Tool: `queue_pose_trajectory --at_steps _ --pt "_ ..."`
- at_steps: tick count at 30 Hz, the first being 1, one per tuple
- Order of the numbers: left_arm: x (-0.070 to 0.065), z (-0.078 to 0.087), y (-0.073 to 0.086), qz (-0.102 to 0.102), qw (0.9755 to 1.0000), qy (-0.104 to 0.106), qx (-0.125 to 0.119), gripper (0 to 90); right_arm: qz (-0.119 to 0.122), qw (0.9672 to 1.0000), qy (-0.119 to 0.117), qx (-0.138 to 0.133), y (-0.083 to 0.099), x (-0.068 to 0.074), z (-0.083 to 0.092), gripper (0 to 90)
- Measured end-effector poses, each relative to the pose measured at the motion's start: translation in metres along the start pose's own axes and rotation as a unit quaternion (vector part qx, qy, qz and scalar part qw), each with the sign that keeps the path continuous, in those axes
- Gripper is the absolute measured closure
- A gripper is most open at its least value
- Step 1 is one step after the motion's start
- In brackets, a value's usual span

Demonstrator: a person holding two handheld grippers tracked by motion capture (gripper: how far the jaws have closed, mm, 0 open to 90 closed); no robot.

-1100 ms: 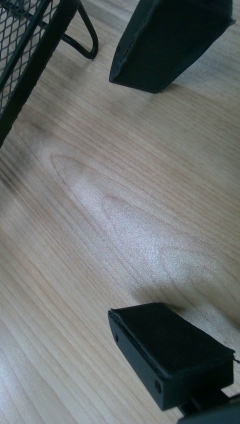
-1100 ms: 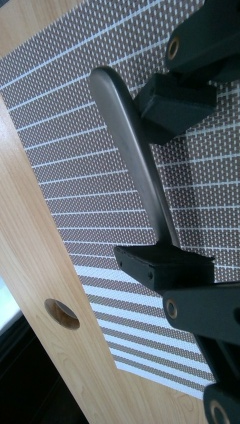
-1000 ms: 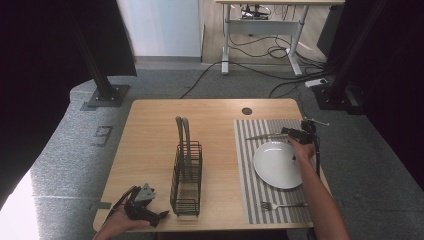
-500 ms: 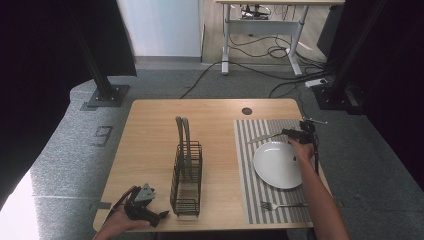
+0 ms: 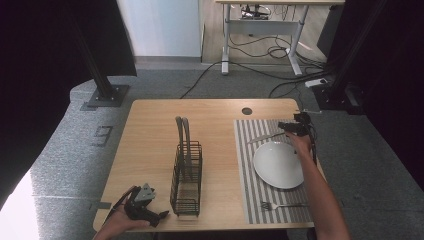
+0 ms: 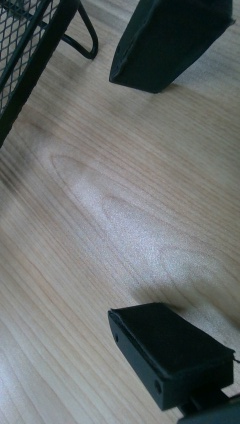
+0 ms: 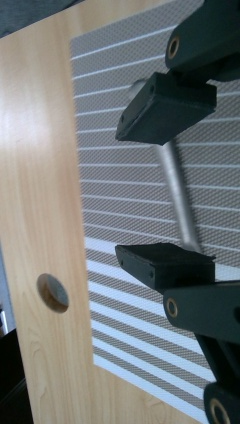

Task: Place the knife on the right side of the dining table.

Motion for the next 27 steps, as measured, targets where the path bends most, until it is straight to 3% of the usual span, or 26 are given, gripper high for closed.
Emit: queue_pose_trajectory --at_steps 2,6,12,20,27 --pt "0.000 0.000 0.000 0.000 1.0000 0.000 0.000 0.0 0.014 0.9996 0.006 0.026 -0.001 0.002 -0.011 41.5" --pt "0.000 0.000 0.000 0.000 1.0000 0.000 0.000 0.0 0.044 0.9979 0.022 0.041 0.006 0.002 -0.028 43.8" --pt "0.000 0.000 0.000 -0.001 1.0000 0.001 0.000 0.0 0.080 0.9951 0.042 0.040 0.011 0.006 -0.033 44.3" --pt "0.000 0.000 0.000 -0.001 1.0000 0.000 0.000 0.0 0.054 0.9966 0.031 0.054 0.013 0.000 -0.031 43.8" --pt "0.000 0.000 0.000 -0.001 1.0000 0.000 0.000 0.0 0.055 0.9965 0.032 0.055 0.014 0.000 -0.030 43.6"
Point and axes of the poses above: each handheld gripper's, and its own axes: z roughly backward along the jaws, y roughly out of its underside, x roughly to its left, the point moved 4 cm from there along -z, roughly forward along the jaws, and after that the axes turned 7 degrees about y, right-handed, at the moved point
